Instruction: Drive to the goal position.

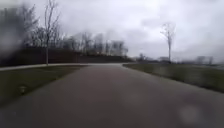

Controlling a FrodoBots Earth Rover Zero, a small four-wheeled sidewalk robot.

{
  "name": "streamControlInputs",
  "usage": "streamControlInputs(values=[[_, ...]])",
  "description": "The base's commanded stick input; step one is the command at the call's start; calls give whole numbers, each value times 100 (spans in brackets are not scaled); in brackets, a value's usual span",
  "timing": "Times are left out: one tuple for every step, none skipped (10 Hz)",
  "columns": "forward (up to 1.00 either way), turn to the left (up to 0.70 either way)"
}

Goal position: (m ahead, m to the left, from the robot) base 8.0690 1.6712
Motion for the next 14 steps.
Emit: streamControlInputs(values=[[70,0],[70,0],[70,0],[70,0],[70,0],[70,0],[70,0],[70,0],[70,0],[70,0],[70,0],[70,0],[70,0],[70,0]])
